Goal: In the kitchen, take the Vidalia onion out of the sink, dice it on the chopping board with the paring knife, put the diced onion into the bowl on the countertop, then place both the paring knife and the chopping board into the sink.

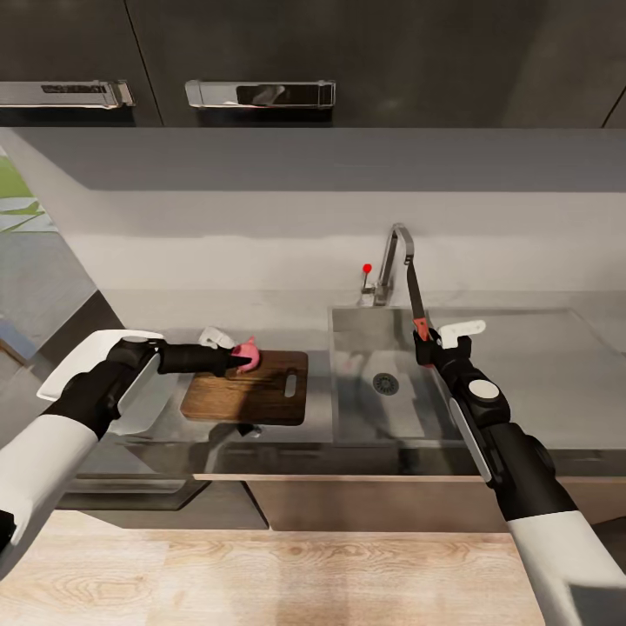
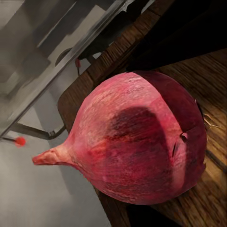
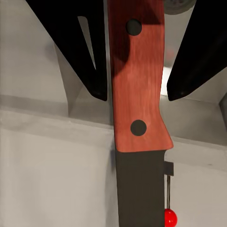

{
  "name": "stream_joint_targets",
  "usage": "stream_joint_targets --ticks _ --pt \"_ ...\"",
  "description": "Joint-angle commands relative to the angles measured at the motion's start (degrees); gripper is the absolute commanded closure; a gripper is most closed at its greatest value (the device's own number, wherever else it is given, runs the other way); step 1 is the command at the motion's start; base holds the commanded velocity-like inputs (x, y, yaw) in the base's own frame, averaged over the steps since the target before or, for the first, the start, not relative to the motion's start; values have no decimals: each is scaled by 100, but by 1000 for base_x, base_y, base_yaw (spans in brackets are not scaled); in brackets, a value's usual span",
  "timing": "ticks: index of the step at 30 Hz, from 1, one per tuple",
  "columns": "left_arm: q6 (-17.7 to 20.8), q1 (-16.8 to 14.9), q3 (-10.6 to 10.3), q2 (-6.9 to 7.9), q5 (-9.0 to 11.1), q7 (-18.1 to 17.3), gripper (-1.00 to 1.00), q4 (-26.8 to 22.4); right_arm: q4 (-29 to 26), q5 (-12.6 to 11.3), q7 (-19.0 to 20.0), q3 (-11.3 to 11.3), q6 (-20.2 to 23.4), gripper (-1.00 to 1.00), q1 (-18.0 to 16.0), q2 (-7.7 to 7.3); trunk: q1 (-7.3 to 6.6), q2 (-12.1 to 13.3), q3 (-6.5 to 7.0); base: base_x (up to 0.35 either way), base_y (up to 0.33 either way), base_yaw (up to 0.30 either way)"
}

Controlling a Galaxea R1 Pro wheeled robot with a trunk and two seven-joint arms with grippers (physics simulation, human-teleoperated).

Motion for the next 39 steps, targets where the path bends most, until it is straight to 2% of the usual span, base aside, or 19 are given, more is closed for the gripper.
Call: stream_joint_targets --ticks 1,9,15,18,19,22,39 --pt "49 -8 -15 7 52 -2 100 -4 -8 6 -31 16 37 100 -5 -6 3 -11 -10 0 0 0" --pt "54 -9 23 70 52 -681 100 5 -8 6 -31 16 37 100 10 -6 3 -11 -10 0 0 0" --pt "54 -8 27 96 52 -716 100 22 -8 6 -31 16 37 100 12 -6 3 -11 -10 0 0 0" --pt "48 -9 26 197 52 -721 100 27 -8 6 -31 16 37 100 12 -6 3 -11 -14 0 0 0" --pt "46 -9 25 296 52 -729 100 35 -8 6 -31 16 37 100 12 -6 3 -11 -18 0 0 0" --pt "42 -9 24 371 52 -733 100 54 -8 6 -31 16 37 100 12 -6 3 -11 -35 0 0 0" --pt "36 -9 14 312 43 -743 100 46 -8 6 -31 16 37 100 12 -6 3 -11 -154 0 0 0"
